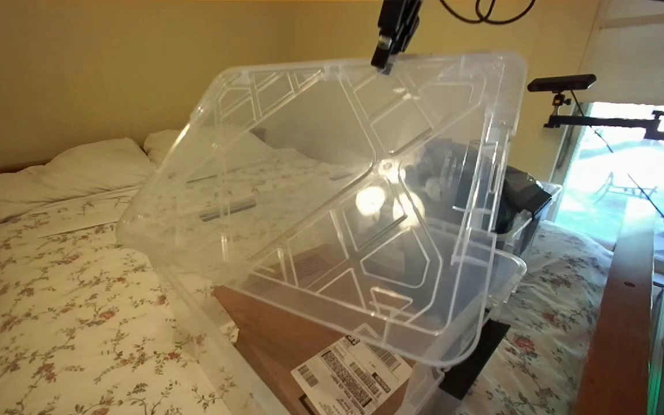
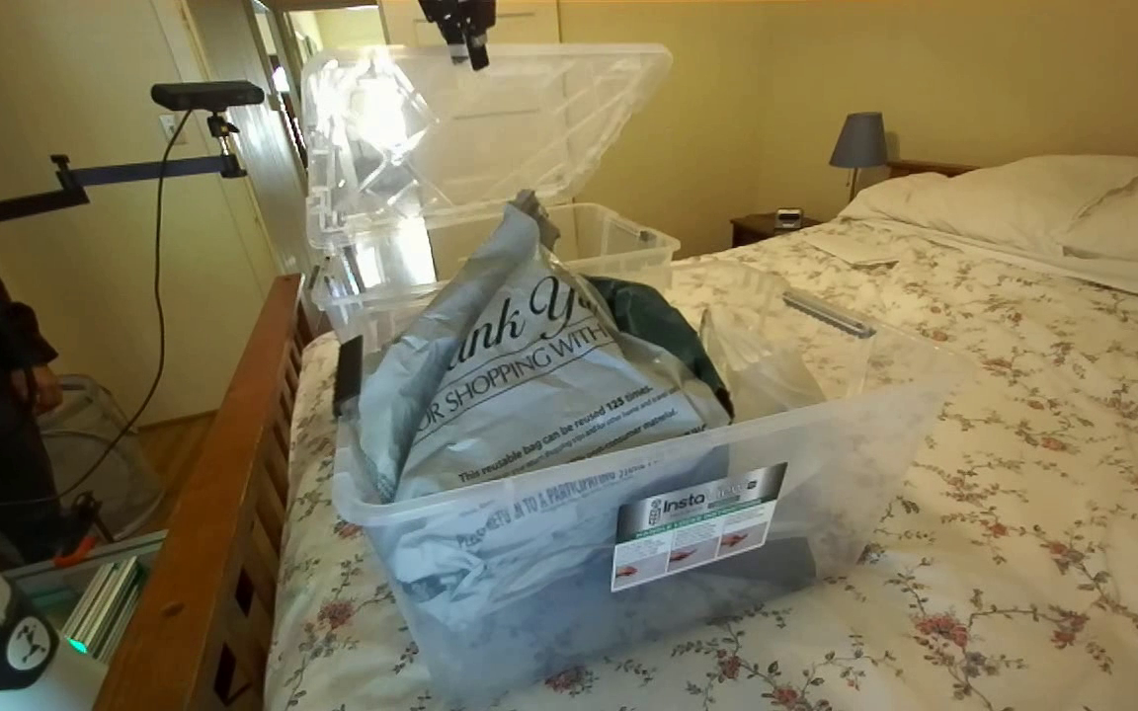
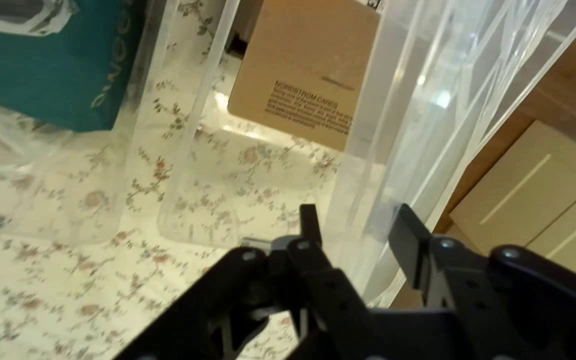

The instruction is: Take the lid off the basket

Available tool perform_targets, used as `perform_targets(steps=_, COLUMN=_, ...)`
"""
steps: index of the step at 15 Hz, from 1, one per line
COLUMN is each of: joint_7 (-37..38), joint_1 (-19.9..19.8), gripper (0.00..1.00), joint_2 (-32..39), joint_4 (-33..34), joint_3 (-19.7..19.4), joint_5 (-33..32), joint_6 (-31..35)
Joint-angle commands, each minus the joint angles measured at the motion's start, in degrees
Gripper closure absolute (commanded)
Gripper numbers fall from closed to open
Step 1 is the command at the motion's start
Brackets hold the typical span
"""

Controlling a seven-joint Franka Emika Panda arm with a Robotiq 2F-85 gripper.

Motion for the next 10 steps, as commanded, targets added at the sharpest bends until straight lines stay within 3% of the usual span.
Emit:
perform_targets(steps=1, joint_7=9.52, joint_1=0.78, gripper=0.84, joint_2=0.38, joint_4=8.96, joint_3=1.75, joint_5=-13.05, joint_6=-3.13)
perform_targets(steps=5, joint_7=18.99, joint_1=1.04, gripper=0.84, joint_2=-0.28, joint_4=14.61, joint_3=3.84, joint_5=-26.83, joint_6=-3.88)
perform_targets(steps=7, joint_7=20.09, joint_1=1.14, gripper=0.84, joint_2=1.34, joint_4=16.91, joint_3=4.86, joint_5=-33.26, joint_6=-8.97)
perform_targets(steps=8, joint_7=18.64, joint_1=1.23, gripper=0.34, joint_2=2.21, joint_4=16.87, joint_3=4.85, joint_5=-33.3, joint_6=-11.03)
perform_targets(steps=10, joint_7=14.48, joint_1=1.21, gripper=0.27, joint_2=2.74, joint_4=14.31, joint_3=3.96, joint_5=-29.7, joint_6=-11.57)
